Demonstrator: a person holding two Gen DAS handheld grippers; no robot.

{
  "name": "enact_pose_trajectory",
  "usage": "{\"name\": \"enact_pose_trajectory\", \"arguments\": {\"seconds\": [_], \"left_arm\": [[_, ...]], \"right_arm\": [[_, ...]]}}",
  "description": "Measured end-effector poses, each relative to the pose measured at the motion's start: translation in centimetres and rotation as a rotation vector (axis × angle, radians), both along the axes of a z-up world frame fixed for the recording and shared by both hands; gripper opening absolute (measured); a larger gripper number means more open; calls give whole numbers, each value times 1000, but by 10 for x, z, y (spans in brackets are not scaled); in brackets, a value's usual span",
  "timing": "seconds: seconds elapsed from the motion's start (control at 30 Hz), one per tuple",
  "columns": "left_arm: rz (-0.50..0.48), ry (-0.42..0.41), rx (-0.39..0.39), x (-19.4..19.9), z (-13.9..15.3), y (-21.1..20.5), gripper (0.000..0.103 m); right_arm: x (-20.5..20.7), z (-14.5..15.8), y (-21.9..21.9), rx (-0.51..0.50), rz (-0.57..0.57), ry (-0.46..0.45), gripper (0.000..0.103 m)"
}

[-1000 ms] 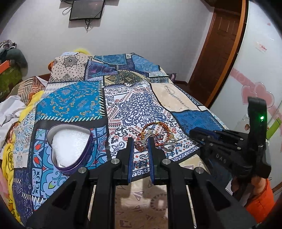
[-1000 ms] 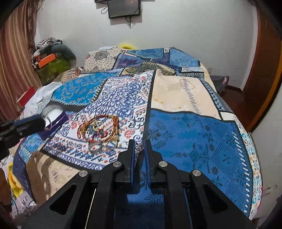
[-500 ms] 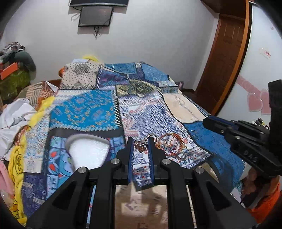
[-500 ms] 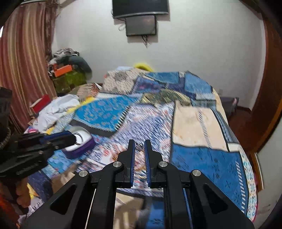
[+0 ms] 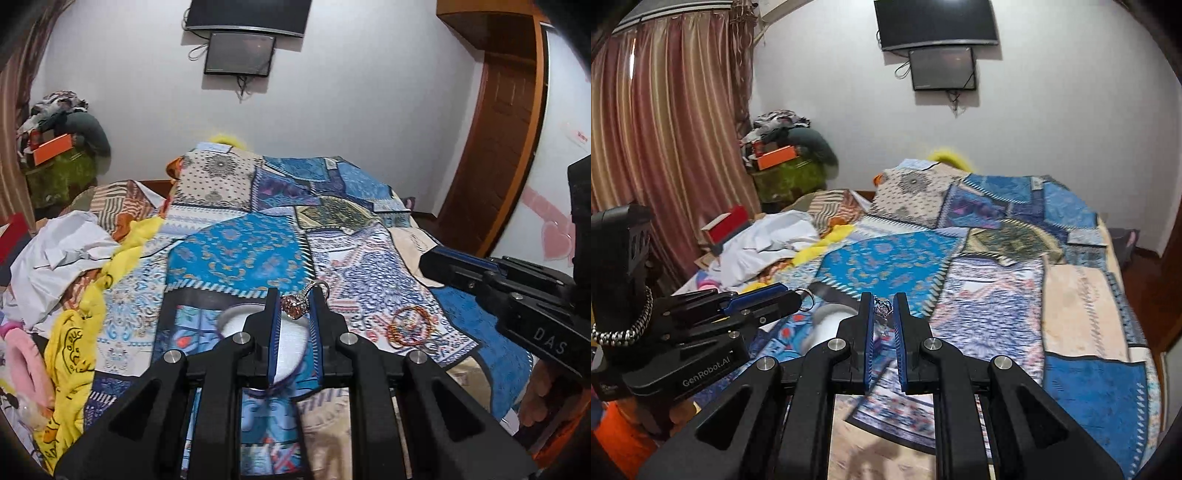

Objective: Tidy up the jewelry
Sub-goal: 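Carry the earring with the left tool into the heart box and open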

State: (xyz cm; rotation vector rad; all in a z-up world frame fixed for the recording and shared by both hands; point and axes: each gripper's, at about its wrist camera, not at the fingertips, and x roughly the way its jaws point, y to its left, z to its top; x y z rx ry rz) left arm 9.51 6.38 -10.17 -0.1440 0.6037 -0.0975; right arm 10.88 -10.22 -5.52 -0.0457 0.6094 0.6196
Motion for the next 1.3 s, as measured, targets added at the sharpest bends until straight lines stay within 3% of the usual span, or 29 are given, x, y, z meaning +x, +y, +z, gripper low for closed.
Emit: {"name": "enact_pose_trajectory", "arguments": {"seconds": [0.37, 0.73, 1.2, 1.3], "left_arm": [[12, 86, 7, 9, -35, 21, 14], [-12, 175, -35, 29, -69, 28, 14], [12, 184, -34, 35, -72, 34, 14], [31, 175, -18, 29, -67, 38, 14]], "right_arm": [[17, -29, 49, -40, 80, 103, 9], [44, -58, 78, -89, 112, 195, 9], [59, -79, 83, -125, 126, 297, 10], [59, -81, 82, -135, 121, 315, 17]]}}
